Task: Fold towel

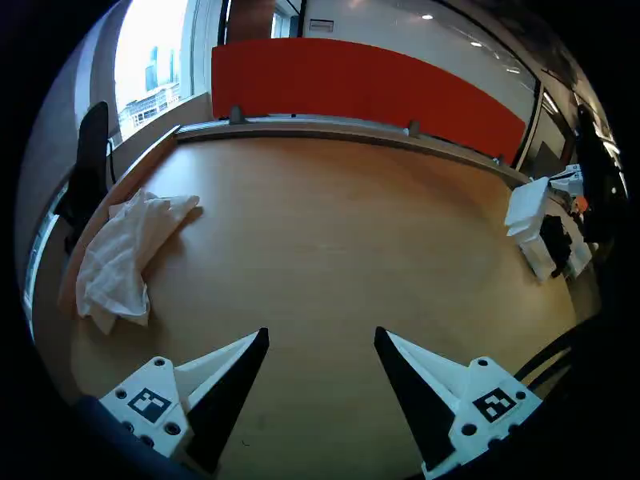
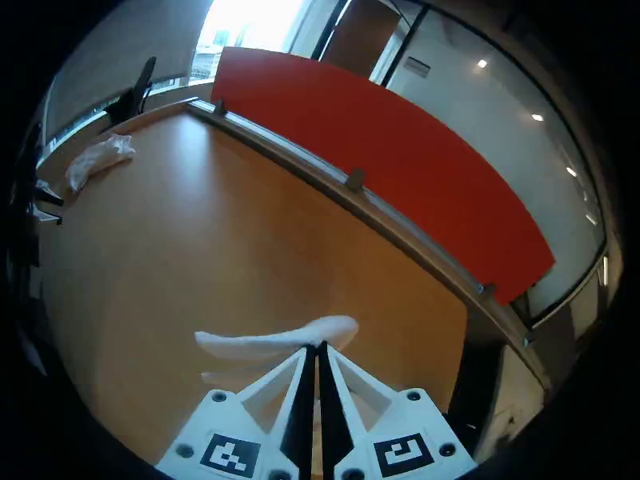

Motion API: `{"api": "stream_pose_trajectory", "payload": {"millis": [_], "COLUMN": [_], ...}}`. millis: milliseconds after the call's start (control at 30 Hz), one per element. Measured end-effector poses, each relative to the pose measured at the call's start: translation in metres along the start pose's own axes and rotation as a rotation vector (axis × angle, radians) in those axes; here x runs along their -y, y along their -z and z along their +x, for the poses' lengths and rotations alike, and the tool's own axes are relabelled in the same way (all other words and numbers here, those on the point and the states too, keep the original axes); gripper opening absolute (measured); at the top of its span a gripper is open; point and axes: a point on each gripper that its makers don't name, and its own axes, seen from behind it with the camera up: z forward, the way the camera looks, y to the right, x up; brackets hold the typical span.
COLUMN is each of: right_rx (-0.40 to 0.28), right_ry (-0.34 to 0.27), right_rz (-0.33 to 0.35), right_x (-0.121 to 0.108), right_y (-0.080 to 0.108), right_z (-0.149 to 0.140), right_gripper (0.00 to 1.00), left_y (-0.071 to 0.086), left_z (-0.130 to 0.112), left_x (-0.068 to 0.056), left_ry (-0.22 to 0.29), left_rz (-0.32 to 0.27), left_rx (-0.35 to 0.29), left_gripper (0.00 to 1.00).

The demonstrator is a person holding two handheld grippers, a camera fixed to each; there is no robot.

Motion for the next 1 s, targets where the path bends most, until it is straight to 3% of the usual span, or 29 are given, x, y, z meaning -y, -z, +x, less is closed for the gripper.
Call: {"api": "stream_pose_trajectory", "payload": {"millis": [567, 1000], "right_rx": [0.057, 0.076], "right_ry": [-0.05, -0.079], "right_rz": [-0.068, -0.078], "right_x": [-0.073, -0.086], "right_y": [-0.016, -0.014], "right_z": [-0.021, -0.038], "right_gripper": [0.05, 0.05], "left_y": [-0.002, -0.004], "left_z": [0.0, 0.004], "left_x": [-0.004, -0.013], "left_ry": [-0.01, -0.02], "left_rz": [0.018, 0.015], "left_rx": [0.015, 0.016], "left_gripper": [0.98, 0.98]}}
